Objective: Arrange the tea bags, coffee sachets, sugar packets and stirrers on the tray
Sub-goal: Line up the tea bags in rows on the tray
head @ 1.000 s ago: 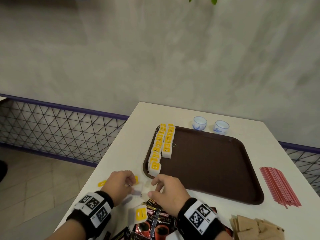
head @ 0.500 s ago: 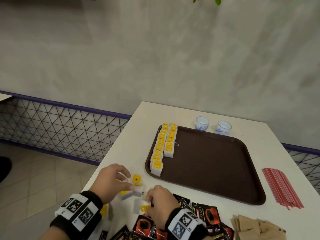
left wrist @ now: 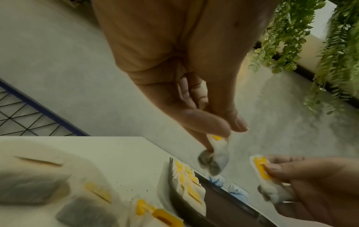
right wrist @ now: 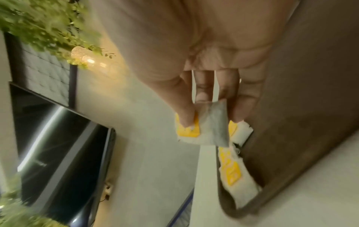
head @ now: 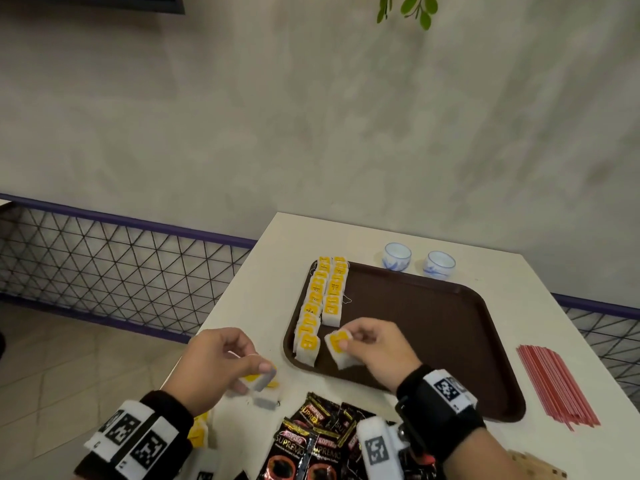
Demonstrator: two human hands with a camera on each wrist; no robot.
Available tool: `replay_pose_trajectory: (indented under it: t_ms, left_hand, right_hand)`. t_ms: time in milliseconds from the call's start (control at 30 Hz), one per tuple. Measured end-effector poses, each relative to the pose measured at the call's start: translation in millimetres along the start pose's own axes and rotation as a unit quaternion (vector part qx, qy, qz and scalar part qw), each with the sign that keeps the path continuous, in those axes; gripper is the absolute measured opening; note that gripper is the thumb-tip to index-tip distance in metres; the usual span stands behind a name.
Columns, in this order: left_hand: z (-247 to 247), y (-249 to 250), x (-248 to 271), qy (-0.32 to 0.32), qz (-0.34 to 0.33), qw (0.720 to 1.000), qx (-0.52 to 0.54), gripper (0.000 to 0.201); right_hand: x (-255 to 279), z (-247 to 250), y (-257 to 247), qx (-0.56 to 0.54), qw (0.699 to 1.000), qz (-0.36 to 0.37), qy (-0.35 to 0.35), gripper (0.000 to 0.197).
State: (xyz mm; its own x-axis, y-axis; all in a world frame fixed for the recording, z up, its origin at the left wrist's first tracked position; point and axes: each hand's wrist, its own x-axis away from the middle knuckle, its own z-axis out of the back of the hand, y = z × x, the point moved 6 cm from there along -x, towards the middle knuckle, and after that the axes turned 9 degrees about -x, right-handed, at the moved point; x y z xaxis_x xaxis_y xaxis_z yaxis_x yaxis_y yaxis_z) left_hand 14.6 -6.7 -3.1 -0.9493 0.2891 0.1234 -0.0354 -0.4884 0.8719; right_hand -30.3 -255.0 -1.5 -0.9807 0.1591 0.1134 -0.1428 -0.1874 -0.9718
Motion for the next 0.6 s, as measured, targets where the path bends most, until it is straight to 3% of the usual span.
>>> replay_pose_trajectory:
  t_ms: [200, 333, 600]
  left_hand:
    - [-11.2, 8.2, -11.5, -0.027, -0.010, 1.000, 0.008, 0.013]
    - [-19.1, 18.9, -28.0, -0.058, -0.038, 0.997, -0.044, 0.012]
    - [-62.6, 54.4, -88.5, -0.131, -0.097, 0.968, -0.188, 0.022]
  right_hand:
    - [-50.3, 22.1, 18.5, 0.006, 0.997, -0.043, 0.069, 0.024]
    - [-80.8, 13.4, 42.2, 0.059, 0.990, -0.075, 0.102, 0.026]
    - [-113.5, 8.0, 68.9, 0.034, 0.980, -0.111, 0.162, 0.025]
